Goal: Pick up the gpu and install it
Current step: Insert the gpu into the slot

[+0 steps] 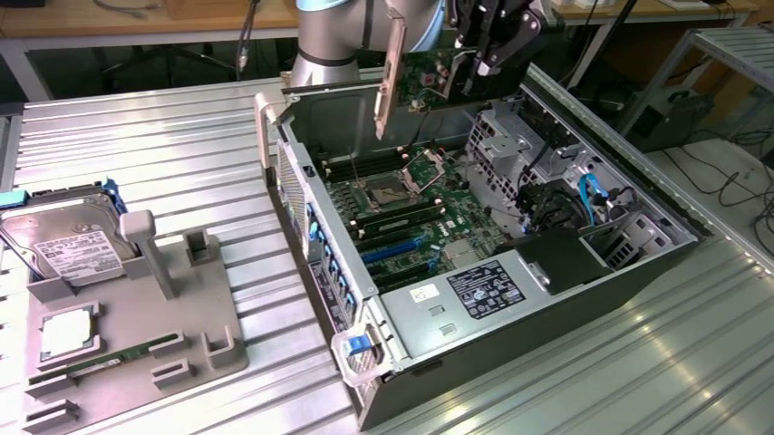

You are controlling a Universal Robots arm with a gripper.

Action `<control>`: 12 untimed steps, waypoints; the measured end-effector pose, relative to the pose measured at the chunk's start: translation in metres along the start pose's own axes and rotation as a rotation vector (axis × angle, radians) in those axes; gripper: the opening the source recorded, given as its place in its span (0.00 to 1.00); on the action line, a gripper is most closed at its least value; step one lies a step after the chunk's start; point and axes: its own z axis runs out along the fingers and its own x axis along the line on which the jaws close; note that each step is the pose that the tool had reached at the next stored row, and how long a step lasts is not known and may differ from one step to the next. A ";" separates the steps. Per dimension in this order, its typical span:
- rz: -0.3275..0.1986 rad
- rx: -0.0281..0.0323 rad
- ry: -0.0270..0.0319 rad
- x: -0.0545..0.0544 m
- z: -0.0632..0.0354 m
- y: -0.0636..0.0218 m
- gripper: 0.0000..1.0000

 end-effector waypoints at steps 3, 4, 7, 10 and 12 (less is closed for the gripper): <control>-0.005 -0.0001 0.0001 0.000 0.0008 0.0000 0.28; -0.006 -0.0001 0.0000 0.000 0.0010 0.0000 0.28; -0.009 -0.0002 0.0001 0.000 0.0017 0.0000 0.28; -0.011 -0.0002 0.0002 0.000 0.0025 0.0000 0.28; -0.013 -0.0002 0.0001 0.000 0.0031 0.0000 0.28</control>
